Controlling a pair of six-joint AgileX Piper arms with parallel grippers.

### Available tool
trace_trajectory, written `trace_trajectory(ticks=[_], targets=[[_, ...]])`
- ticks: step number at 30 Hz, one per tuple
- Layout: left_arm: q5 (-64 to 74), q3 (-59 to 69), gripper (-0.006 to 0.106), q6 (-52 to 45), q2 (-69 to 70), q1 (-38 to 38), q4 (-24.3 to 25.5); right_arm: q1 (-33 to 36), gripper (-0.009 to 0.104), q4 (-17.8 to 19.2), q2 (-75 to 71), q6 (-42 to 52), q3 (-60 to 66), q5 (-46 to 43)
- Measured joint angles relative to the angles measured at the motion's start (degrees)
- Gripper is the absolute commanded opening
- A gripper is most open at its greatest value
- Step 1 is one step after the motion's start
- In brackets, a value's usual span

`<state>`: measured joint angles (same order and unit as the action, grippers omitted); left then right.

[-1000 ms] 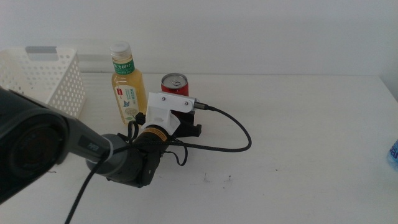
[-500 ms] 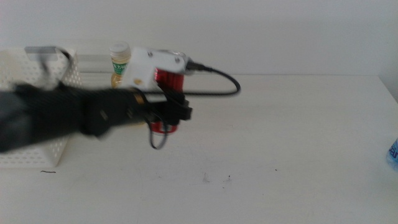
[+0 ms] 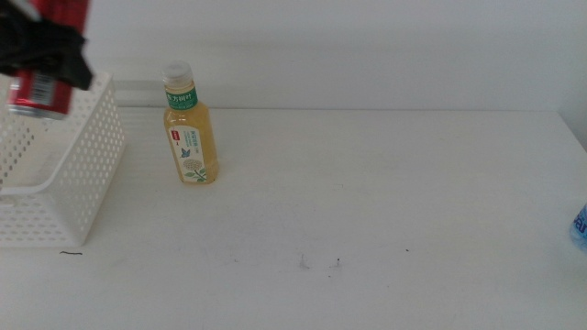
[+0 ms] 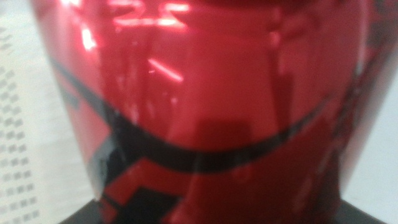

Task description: Use arms to grab the bottles and put them into the dustbin to the left of the table.

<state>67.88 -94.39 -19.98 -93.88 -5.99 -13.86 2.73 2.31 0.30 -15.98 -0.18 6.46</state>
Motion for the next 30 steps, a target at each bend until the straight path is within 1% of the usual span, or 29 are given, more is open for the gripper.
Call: trace_trajectory(ticks=[6,12,14,15,17,19,22,25,26,30], targets=[[2.51,-9.02,-0.002,-2.11,-10.44,-7.23,-0.5,0.0,0.088,0.0,0.0,0.0,0.0,0.0],[2.51,-10.03,-0.002,-4.3,-18.82,-11.5,-0.73,0.0,0.088,0.0,0.0,0.0,0.0,0.0],[2.51,-10.03,0.001,-5.79,-21.7,-11.82,-0.61,0.0,0.088,0.0,0.0,0.0,0.0,0.0],[2.51,-10.03,0.004,-6.32,-23.05,-11.91,-0.61,0.0,0.088,0.0,0.0,0.0,0.0,0.0],[2.06,-10.03,0.014,-6.91,-25.24,-11.91,-0.19,0.0,0.088,0.0,0.0,0.0,0.0,0.0],[1.32,-10.03,0.028,-7.04,-27.13,-11.91,0.09,0.0,0.088,0.0,0.0,0.0,0.0,0.0],[0.06,-10.03,0.057,-7.04,-29.15,-11.91,0.47,0.0,0.088,0.0,0.0,0.0,0.0,0.0],[-0.98,-10.14,0.092,-7.19,-30.52,-11.91,0.35,0.0,0.088,0.0,0.0,0.0,0.0,0.0],[-1.39,-10.13,0.094,-7.34,-30.52,-11.91,0.19,0.0,0.088,0.0,0.0,0.0,0.0,0.0],[-1.78,-10.26,0.094,-7.8,-30.04,-11.79,-0.38,0.0,0.088,0.0,0.0,0.0,0.0,0.0]])
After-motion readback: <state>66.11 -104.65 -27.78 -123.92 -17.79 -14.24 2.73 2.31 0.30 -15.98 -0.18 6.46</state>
